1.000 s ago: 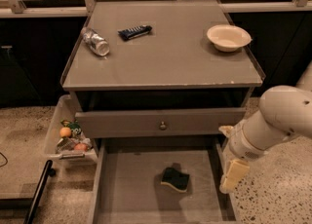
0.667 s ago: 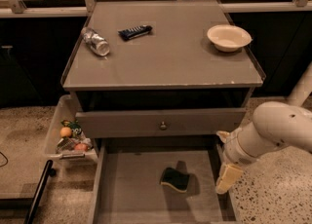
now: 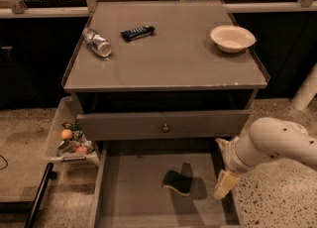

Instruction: Pick sponge from middle drawer and place on counter

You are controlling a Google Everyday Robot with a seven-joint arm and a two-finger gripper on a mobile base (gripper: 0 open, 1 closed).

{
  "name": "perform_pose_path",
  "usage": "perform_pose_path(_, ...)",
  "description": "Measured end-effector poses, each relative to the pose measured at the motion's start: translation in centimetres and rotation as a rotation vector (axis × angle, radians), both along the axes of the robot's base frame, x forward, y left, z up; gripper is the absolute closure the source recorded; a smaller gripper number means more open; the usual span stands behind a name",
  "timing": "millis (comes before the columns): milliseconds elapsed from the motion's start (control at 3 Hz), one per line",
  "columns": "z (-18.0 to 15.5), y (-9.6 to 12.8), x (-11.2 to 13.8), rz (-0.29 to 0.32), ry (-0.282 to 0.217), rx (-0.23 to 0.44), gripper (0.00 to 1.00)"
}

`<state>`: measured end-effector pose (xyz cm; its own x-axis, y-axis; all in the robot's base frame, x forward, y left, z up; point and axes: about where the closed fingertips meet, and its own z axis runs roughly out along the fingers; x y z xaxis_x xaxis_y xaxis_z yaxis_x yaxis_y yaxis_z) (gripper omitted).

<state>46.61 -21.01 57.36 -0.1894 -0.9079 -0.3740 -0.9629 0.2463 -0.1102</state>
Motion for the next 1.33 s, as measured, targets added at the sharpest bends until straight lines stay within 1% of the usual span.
perform_pose_path(333,-1.9,0.9,-0.2,0.015,0.022,0.061,0.0)
perform_pose_path(667,-6.1,3.0,-0.2,0.03,0.015,0.149,0.0)
perform_pose_path(1000,-9.4,4.7,0.0,0.044,-0.015,0.216,0.0)
perform_pose_path(1333,-12.6,6.5,0.6,0.071,-0.048,0.27,0.0)
